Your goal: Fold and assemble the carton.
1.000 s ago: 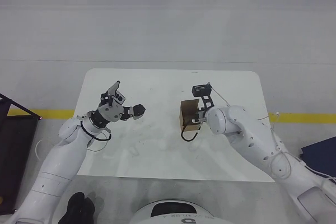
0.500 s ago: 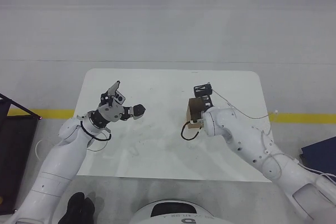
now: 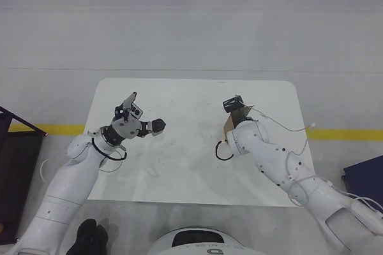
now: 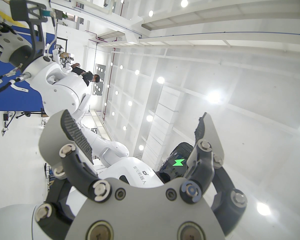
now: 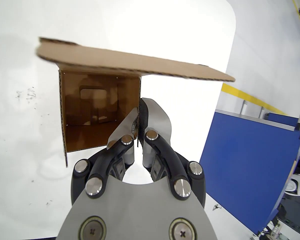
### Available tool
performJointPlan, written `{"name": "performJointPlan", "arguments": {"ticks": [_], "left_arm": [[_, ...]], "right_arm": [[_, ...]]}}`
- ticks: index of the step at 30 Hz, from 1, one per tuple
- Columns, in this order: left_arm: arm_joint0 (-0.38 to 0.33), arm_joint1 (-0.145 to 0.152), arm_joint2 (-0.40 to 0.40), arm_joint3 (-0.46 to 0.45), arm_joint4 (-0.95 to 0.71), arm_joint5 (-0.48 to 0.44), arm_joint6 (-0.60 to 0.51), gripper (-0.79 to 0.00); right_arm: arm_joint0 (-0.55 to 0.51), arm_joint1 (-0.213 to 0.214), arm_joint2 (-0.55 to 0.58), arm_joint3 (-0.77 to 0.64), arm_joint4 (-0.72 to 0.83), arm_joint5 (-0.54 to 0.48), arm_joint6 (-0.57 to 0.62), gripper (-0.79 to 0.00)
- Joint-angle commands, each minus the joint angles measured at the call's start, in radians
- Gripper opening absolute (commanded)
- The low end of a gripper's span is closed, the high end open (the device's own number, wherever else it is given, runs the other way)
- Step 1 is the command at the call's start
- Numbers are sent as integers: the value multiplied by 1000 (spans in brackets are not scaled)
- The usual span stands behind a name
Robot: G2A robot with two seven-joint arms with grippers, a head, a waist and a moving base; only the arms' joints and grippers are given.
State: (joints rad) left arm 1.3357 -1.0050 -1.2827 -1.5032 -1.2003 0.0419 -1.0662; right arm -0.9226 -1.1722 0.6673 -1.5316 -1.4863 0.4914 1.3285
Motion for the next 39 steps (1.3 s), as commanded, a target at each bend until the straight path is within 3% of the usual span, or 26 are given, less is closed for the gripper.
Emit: {"name": "performJointPlan", "arguments": {"ticks": [1, 7, 10, 14, 17, 20, 21, 26, 39], "left_arm": [[0, 0, 0, 0, 0, 0, 0, 0], [0, 0, 0, 0, 0, 0, 0, 0], [0, 0, 0, 0, 0, 0, 0, 0], [0, 0, 0, 0, 0, 0, 0, 0], [0, 0, 0, 0, 0, 0, 0, 0], [0, 0, 0, 0, 0, 0, 0, 0], [0, 0, 0, 0, 0, 0, 0, 0], [0, 0, 0, 0, 0, 0, 0, 0], [0, 0, 0, 0, 0, 0, 0, 0]], "right_arm": [[-15, -17, 13, 2, -48, -16, 16, -785], [-61, -64, 84, -21, -112, -38, 38, -785], [-93, -81, 153, -65, -48, -38, 39, -520], [-147, -90, 284, -154, 119, -26, 27, -360], [-191, -87, 400, -217, 266, -10, 10, -311], [-230, -80, 515, -231, 414, -35, -23, -351], [-241, -78, 550, -223, 456, -51, -36, -397], [-277, -68, 651, -156, 559, -103, -76, -443], [-289, -64, 671, -111, 651, -149, -108, -459]]}}
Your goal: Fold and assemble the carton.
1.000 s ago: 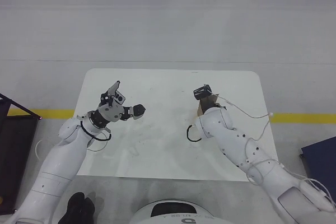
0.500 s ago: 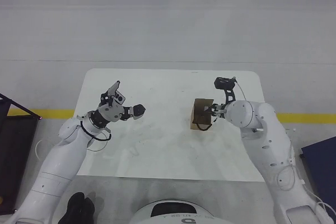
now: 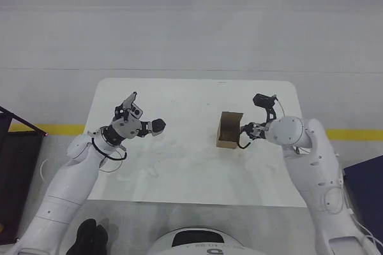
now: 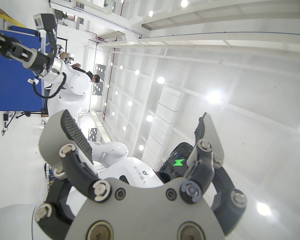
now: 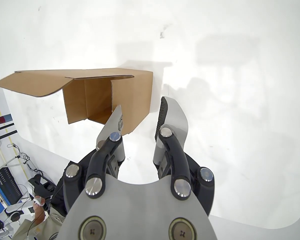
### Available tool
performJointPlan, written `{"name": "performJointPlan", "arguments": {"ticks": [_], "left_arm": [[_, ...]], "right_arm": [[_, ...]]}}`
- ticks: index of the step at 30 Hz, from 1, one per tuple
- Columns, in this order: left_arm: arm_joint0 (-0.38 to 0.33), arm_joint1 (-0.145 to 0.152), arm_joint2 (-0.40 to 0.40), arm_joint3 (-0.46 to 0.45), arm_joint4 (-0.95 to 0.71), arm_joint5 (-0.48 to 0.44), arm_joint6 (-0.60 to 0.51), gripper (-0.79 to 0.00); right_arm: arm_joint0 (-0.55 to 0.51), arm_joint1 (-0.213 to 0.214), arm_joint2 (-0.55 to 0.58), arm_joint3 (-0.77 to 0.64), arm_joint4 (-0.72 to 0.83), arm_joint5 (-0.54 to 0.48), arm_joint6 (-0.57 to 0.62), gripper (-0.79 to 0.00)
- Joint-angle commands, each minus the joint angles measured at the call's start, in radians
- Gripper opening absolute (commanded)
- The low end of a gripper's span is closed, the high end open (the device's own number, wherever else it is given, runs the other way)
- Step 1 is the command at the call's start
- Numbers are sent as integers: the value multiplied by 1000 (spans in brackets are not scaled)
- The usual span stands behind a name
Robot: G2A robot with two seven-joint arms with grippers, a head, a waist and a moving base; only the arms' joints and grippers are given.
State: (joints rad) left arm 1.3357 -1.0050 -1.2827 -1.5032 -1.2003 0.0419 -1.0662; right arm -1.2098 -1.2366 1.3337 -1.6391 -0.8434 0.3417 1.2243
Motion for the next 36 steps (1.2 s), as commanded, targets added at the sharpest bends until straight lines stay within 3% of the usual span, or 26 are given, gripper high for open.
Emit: {"name": "performJointPlan", "arguments": {"ticks": [1, 10, 19, 22, 26, 30, 34, 36], "left_arm": [[0, 0, 0, 0, 0, 0, 0, 0], [0, 0, 0, 0, 0, 0, 0, 0], [0, 0, 0, 0, 0, 0, 0, 0], [0, 0, 0, 0, 0, 0, 0, 0], [0, 0, 0, 0, 0, 0, 0, 0], [0, 0, 0, 0, 0, 0, 0, 0], [0, 0, 0, 0, 0, 0, 0, 0], [0, 0, 0, 0, 0, 0, 0, 0]], "right_arm": [[-3, 1, 9, -8, 18, -3, -5, -462], [-13, 6, -3, -26, 39, -17, -2, -499], [20, 1, -81, 3, 16, -15, -4, -634], [32, 0, -120, -7, -55, 5, -15, -674], [34, -1, -215, -42, -317, 102, -25, -785], [42, -8, -272, -76, -423, 154, 10, -785], [45, -13, -288, -93, -463, 161, 30, -693], [47, -16, -293, -97, -472, 162, 39, -588]]}}
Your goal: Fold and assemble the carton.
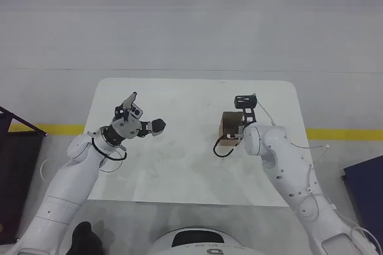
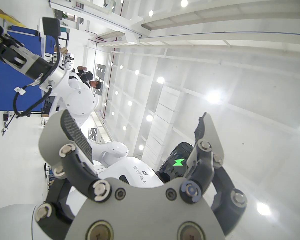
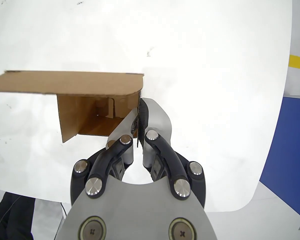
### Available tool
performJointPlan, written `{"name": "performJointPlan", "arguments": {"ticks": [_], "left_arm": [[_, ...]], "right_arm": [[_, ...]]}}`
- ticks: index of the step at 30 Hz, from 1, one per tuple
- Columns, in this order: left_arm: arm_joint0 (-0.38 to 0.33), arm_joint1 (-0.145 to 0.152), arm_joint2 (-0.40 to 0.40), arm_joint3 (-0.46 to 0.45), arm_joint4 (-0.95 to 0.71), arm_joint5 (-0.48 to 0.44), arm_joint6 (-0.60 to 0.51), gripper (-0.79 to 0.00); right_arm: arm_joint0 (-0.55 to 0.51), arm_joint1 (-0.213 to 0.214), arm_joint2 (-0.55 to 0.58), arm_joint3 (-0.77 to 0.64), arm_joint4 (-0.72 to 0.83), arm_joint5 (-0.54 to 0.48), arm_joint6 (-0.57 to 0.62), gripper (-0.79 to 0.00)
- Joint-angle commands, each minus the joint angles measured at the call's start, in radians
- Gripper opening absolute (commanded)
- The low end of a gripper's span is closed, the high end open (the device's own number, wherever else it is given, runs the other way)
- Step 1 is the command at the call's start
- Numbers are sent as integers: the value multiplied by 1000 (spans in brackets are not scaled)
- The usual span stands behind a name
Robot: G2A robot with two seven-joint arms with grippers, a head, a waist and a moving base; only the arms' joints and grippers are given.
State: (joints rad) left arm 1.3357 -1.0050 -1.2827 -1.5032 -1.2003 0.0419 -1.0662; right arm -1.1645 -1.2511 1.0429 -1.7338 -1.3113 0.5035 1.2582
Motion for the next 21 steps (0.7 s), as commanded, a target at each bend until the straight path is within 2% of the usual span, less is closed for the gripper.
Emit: {"name": "performJointPlan", "arguments": {"ticks": [1, 3, 7, 9, 11, 14, 21], "left_arm": [[0, 0, 0, 0, 0, 0, 0, 0], [0, 0, 0, 0, 0, 0, 0, 0], [0, 0, 0, 0, 0, 0, 0, 0], [0, 0, 0, 0, 0, 0, 0, 0], [0, 0, 0, 0, 0, 0, 0, 0], [0, 0, 0, 0, 0, 0, 0, 0], [0, 0, 0, 0, 0, 0, 0, 0]], "right_arm": [[3, -3, -3, -6, 1, -2, 8, -554], [6, -6, 2, -9, 14, -6, 11, -542], [22, -12, 7, 14, 35, -19, 13, -566], [30, -16, 4, 28, 40, -24, 14, -606], [38, -20, -2, 39, 42, -26, 13, -702], [47, -26, -12, 52, 46, -30, 11, -785], [69, -41, -79, 74, -51, -25, 10, -785]]}}
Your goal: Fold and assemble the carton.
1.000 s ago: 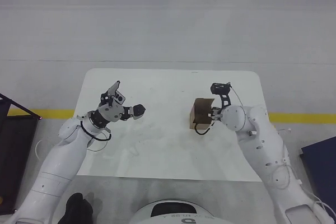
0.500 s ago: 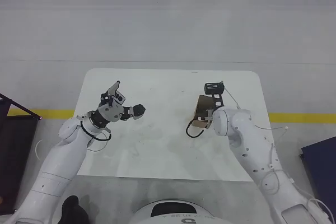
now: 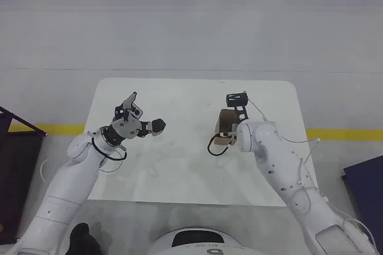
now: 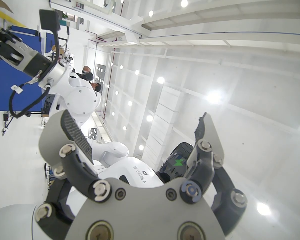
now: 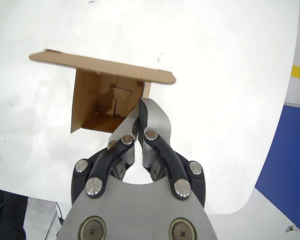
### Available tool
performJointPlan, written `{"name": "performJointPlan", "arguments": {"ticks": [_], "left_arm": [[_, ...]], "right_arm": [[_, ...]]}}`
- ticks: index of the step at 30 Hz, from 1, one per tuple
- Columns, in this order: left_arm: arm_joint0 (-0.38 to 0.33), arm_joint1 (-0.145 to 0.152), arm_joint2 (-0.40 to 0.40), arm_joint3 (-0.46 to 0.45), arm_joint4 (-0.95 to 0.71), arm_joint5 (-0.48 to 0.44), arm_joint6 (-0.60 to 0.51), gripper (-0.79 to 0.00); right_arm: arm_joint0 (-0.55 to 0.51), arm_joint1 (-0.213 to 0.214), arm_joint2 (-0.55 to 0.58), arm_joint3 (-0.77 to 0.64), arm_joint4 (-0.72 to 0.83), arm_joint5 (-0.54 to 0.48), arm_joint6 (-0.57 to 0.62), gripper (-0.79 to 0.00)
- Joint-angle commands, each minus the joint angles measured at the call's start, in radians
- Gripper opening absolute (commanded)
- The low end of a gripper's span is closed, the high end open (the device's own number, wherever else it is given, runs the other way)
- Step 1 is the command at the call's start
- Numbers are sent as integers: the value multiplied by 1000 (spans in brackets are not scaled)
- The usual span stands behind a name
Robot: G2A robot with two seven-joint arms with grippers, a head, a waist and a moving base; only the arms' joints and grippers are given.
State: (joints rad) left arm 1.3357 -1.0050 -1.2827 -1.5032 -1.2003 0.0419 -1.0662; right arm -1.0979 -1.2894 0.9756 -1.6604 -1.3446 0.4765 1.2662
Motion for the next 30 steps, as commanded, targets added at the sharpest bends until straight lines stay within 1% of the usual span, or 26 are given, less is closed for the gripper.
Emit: {"name": "performJointPlan", "arguments": {"ticks": [1, 4, 9, 16, 30], "left_arm": [[0, 0, 0, 0, 0, 0, 0, 0], [0, 0, 0, 0, 0, 0, 0, 0], [0, 0, 0, 0, 0, 0, 0, 0], [0, 0, 0, 0, 0, 0, 0, 0], [0, 0, 0, 0, 0, 0, 0, 0]], "right_arm": [[6, -6, -31, 2, -48, 3, 6, -785], [11, -16, -78, 8, -130, 17, 15, -785], [16, -36, -140, 19, -195, 25, 32, -785], [19, -62, -179, 41, -213, 23, 37, -785], [8, -95, -153, 91, -169, 10, 21, -785]]}}
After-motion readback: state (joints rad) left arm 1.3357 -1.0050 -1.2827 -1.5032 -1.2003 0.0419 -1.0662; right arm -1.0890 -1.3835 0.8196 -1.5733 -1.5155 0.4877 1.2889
